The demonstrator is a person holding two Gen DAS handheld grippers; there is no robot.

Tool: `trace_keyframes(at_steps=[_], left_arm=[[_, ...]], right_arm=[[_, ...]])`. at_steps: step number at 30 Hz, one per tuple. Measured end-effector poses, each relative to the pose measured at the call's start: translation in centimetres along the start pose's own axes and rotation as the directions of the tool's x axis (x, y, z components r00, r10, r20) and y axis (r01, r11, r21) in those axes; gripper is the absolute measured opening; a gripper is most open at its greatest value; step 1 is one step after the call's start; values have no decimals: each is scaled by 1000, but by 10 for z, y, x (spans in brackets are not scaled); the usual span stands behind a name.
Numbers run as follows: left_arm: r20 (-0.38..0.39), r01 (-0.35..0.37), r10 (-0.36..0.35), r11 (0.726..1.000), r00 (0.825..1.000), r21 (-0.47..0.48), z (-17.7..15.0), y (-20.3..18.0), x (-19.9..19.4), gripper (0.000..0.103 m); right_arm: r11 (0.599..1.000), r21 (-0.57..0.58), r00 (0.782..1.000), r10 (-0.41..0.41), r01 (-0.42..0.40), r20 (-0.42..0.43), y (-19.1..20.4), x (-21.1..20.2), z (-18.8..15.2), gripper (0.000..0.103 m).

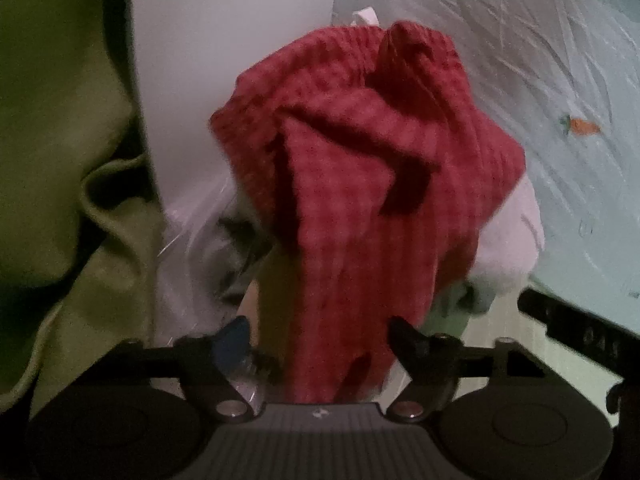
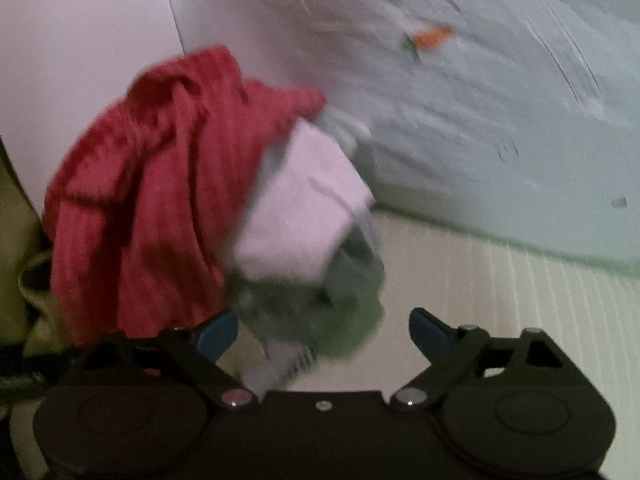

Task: Fold clothes
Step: 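Grasp the red checked shorts from the pile with both grippers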

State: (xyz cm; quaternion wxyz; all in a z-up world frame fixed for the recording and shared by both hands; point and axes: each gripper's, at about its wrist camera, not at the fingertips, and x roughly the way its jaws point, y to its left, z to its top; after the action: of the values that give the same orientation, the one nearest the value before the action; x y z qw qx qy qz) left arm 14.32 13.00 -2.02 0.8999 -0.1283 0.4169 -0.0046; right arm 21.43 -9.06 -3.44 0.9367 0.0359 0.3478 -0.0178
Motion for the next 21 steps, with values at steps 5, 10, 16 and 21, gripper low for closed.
trace_keyframes(at_steps=[5,10,16,21], left_arm=[[8,82,-82,995,997,-53,26,3,16,21],[1,112,-112,992,994,-62,36,5,28,5],[5,110,-110,992,994,-57,37,6,30,4],[74,84,-83,996,994,-11,36,1,13,3]], right_arm=[[1000,-18,994,28,-26,102,27,15,36,66],[996,-11,987,89,-88,136,44,34,58,54],[993,20,988,116,-119,105,47,56,55,20],[991,-30,976,133,-130,173,48,41,48,5]])
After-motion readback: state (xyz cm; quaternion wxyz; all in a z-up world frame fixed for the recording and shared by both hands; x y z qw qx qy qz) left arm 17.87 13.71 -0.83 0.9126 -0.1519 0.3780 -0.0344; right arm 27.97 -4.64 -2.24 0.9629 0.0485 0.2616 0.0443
